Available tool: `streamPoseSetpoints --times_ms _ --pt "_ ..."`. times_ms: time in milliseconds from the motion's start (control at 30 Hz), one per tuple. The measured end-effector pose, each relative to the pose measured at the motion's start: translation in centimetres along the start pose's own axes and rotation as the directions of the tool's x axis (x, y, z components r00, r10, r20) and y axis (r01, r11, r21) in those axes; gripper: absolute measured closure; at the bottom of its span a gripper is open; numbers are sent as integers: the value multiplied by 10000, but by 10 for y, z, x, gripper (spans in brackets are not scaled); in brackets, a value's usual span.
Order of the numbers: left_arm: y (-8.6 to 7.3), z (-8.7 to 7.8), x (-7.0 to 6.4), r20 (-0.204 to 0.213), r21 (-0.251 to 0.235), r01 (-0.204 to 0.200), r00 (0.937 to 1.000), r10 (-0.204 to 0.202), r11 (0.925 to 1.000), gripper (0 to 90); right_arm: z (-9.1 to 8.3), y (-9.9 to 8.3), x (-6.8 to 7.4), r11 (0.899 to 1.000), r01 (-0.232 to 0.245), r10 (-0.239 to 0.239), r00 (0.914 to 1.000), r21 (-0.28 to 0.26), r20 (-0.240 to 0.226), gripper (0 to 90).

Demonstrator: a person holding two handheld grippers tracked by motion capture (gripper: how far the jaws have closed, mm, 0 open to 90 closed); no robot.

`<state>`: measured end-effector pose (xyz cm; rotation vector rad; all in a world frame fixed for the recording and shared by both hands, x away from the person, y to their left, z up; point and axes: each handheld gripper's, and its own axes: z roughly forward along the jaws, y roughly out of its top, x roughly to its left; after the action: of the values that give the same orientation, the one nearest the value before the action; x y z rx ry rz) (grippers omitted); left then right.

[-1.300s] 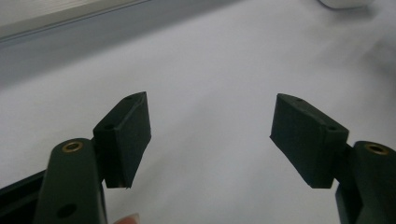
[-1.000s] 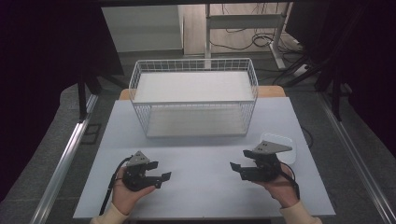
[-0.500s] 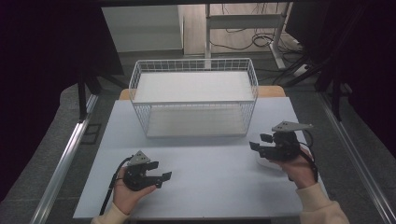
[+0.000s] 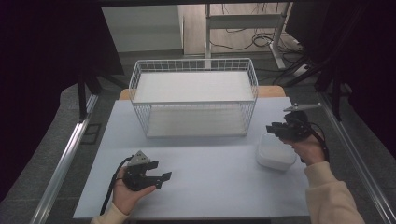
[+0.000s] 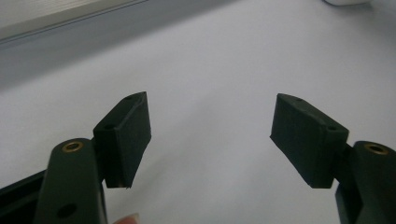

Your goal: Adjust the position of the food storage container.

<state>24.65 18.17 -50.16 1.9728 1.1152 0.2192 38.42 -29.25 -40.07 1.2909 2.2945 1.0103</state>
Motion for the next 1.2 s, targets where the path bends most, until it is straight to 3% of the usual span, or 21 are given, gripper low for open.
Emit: streamPoseSetpoints --times_ms 267,533,767,1200 --pt "-1 1 1 26 55 29 10000 -30 10000 283 18 4 -22 9972 -102 74 9992 735 384 889" --pt "-1 1 2 49 90 35 10000 -35 10000 284 35 1 -37 9895 -85 -28 9969 1441 783 894" --pt "-1 2 2 39 171 -35 10000 34 9998 283 50 -2 -34 9775 418 -585 9955 2066 751 894" --pt "-1 3 2 58 217 -55 10000 54 9997 283 58 -3 -39 9710 471 -719 9926 2344 983 895"
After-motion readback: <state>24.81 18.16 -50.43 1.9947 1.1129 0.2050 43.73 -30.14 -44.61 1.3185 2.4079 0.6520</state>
